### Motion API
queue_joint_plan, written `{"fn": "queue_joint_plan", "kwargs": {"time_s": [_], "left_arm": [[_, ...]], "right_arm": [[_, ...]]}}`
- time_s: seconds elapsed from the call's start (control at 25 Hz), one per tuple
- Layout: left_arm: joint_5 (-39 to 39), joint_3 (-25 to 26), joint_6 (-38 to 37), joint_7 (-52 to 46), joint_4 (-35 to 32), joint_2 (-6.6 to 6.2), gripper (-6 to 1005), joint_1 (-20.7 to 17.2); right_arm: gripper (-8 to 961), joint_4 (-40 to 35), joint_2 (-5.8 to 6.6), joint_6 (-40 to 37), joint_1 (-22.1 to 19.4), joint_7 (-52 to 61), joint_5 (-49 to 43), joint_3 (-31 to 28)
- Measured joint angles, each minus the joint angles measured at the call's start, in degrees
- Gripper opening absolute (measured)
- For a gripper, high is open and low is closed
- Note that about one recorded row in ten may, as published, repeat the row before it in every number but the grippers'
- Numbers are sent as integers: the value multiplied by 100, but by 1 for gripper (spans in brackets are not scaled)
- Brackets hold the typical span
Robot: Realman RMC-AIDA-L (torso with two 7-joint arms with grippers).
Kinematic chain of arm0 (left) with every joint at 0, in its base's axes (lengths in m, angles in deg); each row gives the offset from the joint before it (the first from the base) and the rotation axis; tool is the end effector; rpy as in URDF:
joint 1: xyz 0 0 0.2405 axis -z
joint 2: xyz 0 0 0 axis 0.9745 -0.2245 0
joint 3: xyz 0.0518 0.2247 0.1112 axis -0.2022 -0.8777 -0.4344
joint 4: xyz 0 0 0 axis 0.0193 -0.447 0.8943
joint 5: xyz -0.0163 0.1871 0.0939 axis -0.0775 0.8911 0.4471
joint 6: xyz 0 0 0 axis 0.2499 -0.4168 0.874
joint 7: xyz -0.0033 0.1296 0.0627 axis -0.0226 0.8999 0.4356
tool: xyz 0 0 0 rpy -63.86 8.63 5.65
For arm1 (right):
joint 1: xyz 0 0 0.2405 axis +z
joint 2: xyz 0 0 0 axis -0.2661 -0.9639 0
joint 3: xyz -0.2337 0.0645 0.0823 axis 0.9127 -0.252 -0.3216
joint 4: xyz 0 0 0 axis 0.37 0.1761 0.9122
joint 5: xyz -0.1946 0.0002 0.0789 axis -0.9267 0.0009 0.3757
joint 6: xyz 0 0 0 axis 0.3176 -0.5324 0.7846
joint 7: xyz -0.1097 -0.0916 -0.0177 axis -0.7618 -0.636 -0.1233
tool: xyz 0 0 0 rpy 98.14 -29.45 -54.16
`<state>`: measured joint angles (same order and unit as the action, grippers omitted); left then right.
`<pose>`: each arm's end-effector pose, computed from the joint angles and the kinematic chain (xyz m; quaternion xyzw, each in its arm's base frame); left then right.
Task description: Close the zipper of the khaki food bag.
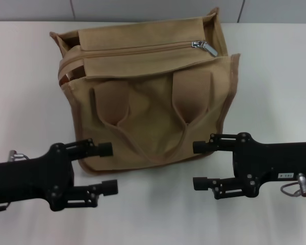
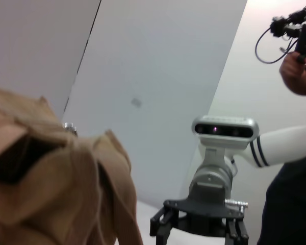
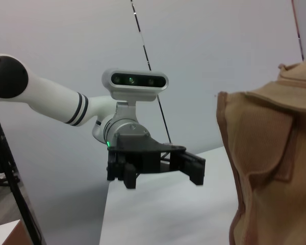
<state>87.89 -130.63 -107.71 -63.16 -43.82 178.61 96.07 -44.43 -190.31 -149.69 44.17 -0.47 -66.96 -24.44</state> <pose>-0.2861 0.2322 0.0144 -0.9095 -0.1830 -0.3729 0.0167 0.2461 0.2763 -0.0336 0.9481 -0.1254 -0.2917 0.0142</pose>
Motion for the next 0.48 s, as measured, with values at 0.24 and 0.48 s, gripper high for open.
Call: {"fn": "queue_joint_plan", "kwargs": {"time_s": [0.24,0.48], "left_arm": [[392,-20,409,119,87,152,822,40],[574,-24,583,129,96,227,822,62]], "right_arm": [[774,403,-2,181,37,-309,-5,0],[774,615,-14,322,68,-455,-6,84]]}}
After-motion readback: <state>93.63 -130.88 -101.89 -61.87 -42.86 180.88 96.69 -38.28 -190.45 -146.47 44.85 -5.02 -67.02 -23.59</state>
